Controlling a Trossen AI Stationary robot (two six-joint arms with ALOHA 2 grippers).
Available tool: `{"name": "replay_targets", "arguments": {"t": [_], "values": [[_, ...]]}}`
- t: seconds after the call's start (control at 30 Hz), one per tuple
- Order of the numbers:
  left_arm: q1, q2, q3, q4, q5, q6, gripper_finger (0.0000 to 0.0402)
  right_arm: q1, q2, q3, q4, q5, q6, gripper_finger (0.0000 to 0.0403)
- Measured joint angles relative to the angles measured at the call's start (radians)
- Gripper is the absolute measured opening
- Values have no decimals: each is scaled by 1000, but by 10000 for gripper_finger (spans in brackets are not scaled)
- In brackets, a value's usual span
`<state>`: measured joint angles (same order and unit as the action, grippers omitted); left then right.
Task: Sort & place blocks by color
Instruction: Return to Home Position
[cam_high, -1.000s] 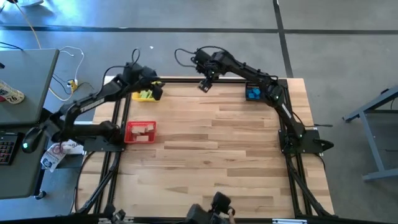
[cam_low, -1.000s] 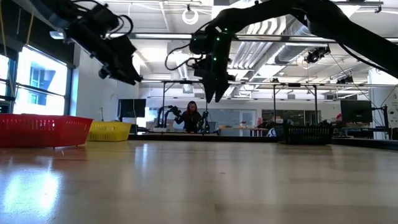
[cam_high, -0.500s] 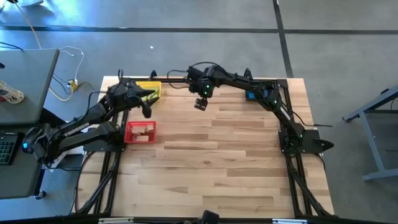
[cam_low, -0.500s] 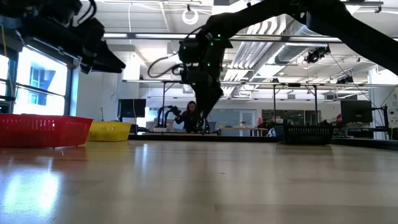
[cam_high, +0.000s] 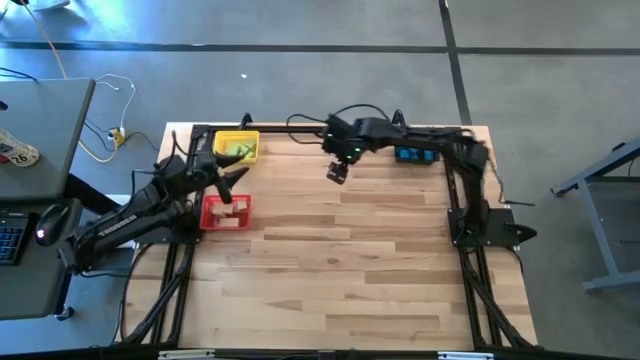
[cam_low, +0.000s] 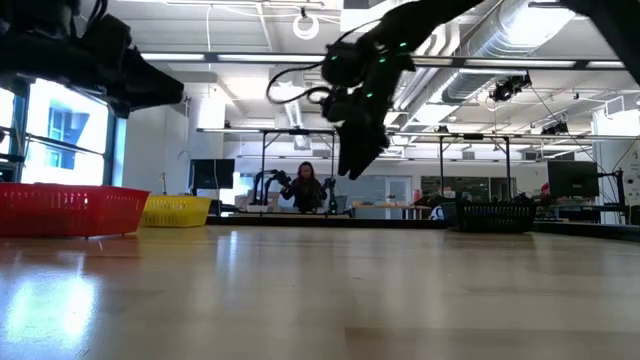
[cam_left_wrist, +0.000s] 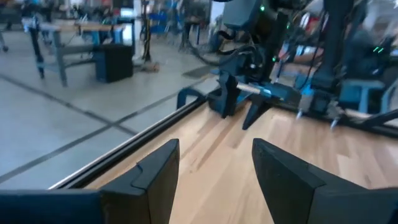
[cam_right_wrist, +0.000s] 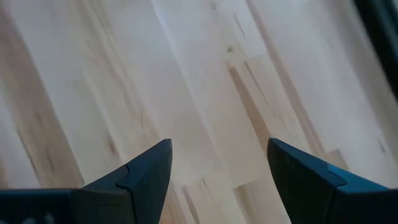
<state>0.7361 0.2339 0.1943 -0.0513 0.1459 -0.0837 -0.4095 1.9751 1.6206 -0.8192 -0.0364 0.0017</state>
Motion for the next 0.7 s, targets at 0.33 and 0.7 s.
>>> {"name": "replay_targets", "arguments": {"t": [0.33, 0.7], "values": [[-77, -159, -114, 71, -1, 21, 189, 3, -503, -521, 396, -2, 50, 249], [-111, -177, -116, 67, -21, 141, 189, 3, -1113, -1005, 730, -47, 106, 249]]}}
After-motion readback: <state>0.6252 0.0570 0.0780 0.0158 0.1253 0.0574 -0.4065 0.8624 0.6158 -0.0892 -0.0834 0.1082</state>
